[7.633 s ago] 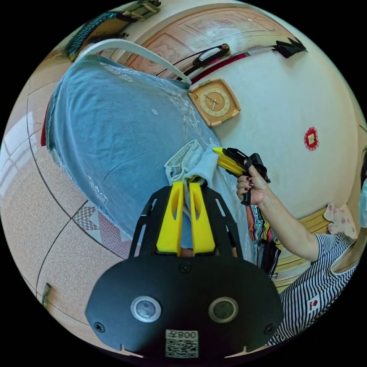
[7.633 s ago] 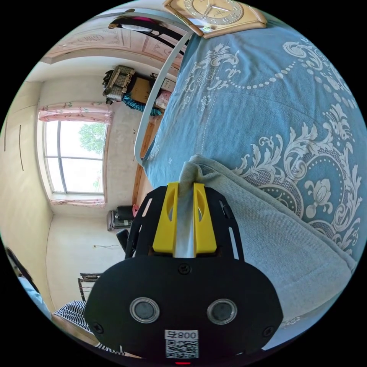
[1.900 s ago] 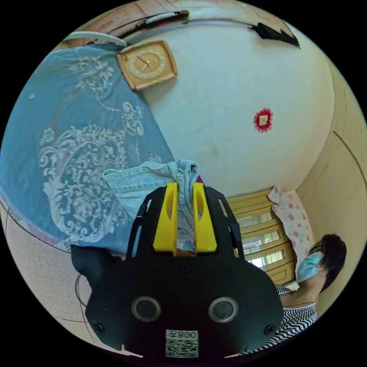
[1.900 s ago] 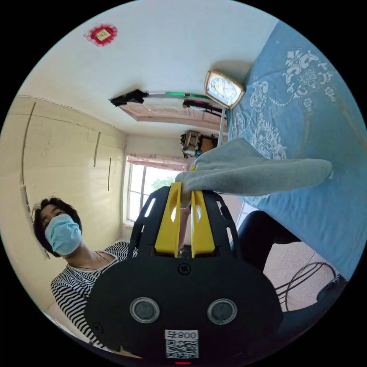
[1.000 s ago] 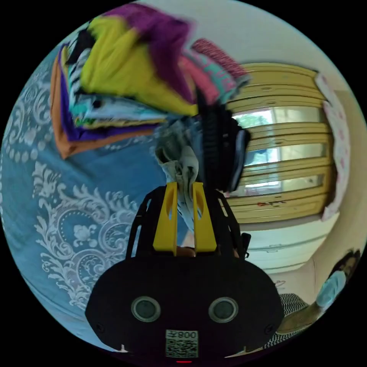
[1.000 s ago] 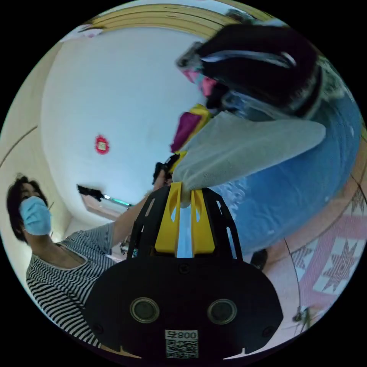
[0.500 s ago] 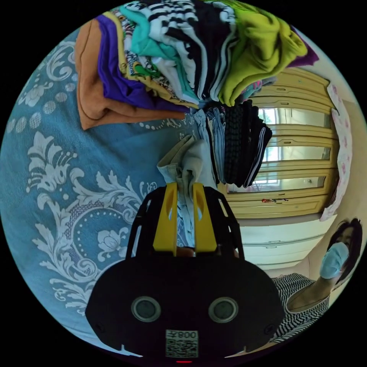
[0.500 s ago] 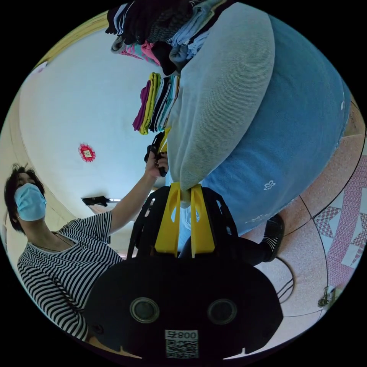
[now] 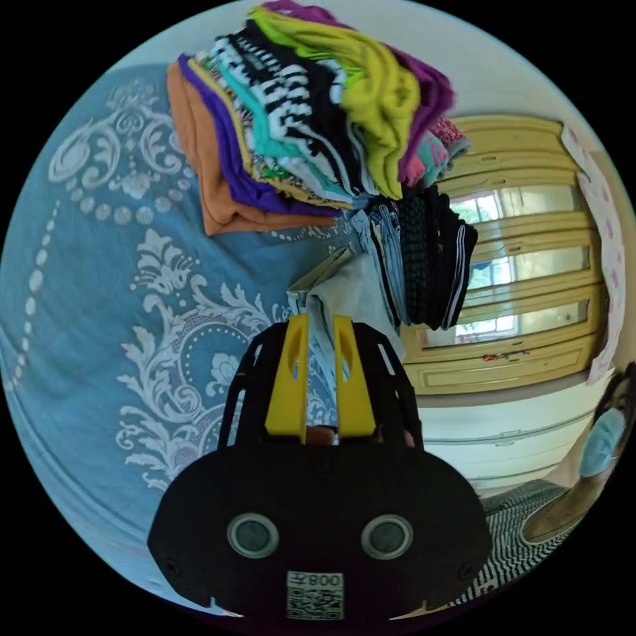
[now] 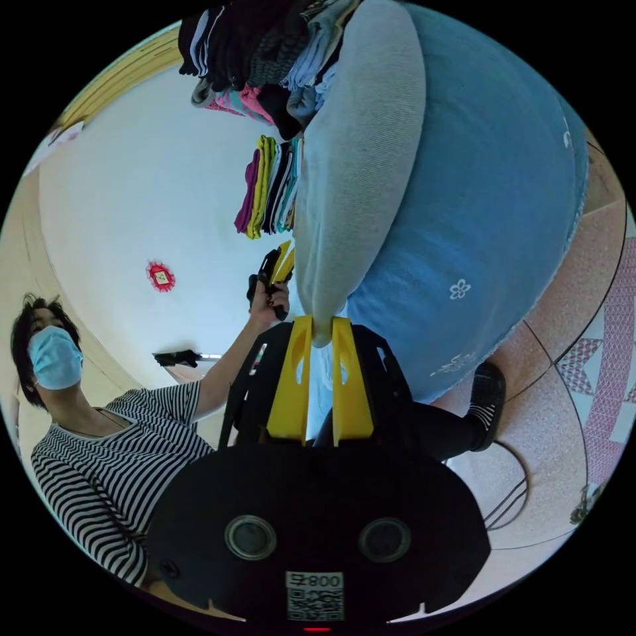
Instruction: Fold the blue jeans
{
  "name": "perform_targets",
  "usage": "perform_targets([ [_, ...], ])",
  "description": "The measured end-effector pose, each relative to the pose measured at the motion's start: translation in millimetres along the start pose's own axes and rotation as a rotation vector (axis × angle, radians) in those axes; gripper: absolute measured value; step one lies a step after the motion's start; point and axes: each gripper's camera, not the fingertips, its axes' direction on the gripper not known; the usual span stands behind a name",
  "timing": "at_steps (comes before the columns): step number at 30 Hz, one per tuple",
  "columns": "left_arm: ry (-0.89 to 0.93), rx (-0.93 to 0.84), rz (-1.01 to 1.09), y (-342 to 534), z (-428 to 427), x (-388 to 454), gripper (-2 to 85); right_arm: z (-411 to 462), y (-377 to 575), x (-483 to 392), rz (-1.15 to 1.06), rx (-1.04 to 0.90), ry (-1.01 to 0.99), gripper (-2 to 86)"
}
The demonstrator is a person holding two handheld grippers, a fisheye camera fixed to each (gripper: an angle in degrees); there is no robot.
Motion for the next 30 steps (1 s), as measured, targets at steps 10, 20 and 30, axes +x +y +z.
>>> perform_targets([
  [10, -0.283, -0.051, 0.336, -66.0, -15.4, 215.9, 2.3, -28.9, -28.3, -11.8, -0.08, 0.074, 0.087, 0.8],
  [20, -0.523, -0.179, 0.39, -92.1, -8.5, 313.2, 0.1, -24.2, -150.4, -100.9, -0.407, 0.156, 0.597, 0.0],
  [30, -0.71, -0.195, 0.567, -76.2, -22.2, 404.2, 0.2, 68.6, -262.0, -107.7, -0.481, -0.043, 1.05, 0.1],
])
